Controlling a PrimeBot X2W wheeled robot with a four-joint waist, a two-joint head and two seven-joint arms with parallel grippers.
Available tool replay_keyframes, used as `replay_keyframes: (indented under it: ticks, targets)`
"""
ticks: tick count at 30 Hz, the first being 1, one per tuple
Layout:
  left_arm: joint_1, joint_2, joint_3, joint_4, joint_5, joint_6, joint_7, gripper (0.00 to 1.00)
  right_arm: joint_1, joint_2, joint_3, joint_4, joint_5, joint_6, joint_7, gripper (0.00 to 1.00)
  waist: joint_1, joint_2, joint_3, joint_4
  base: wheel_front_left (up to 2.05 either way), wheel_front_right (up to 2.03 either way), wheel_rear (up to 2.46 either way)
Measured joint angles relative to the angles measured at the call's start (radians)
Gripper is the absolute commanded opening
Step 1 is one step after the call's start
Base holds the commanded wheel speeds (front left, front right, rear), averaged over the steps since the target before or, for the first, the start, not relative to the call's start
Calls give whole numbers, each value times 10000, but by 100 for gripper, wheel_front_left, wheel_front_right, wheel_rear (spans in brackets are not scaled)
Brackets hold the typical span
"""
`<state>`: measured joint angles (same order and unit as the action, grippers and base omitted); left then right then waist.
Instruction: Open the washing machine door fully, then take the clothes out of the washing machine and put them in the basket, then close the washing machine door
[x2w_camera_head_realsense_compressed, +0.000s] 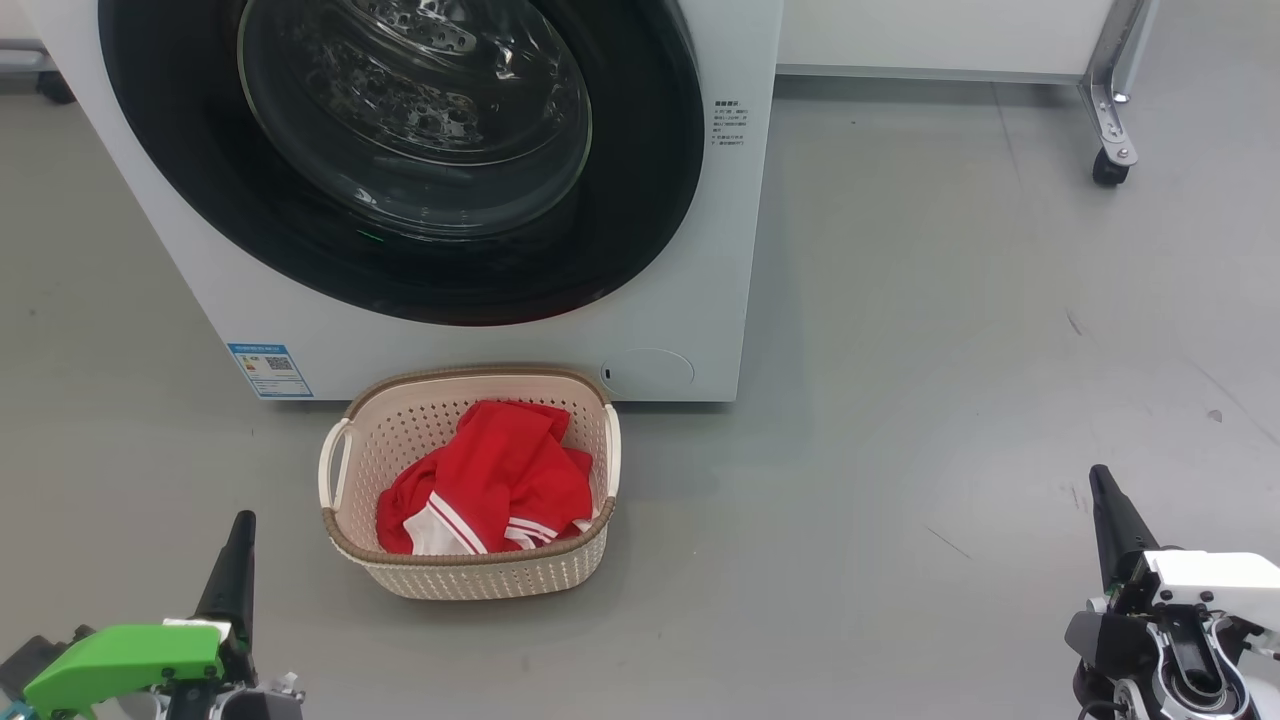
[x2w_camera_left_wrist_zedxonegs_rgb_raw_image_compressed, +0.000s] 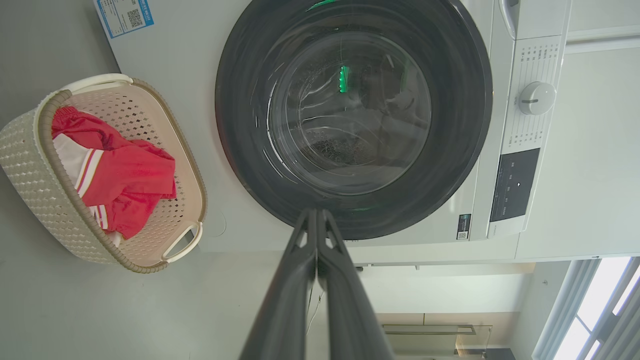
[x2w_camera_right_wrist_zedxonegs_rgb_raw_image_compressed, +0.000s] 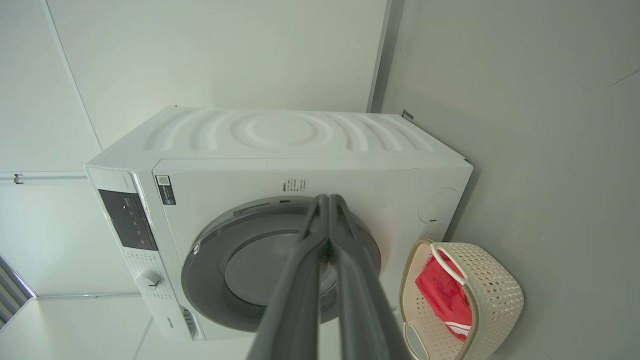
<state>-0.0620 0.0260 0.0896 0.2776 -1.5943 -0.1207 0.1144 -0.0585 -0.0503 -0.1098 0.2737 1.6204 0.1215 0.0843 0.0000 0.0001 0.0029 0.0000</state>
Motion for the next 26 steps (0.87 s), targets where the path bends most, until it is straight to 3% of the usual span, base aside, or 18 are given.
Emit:
replay_keyframes:
  ticks: [26]
  targets:
    - [0,0,-6,-6,0,-2,0,0,0,2,-15,0,0,2,73,0,0,0,0,0,0,0,0]
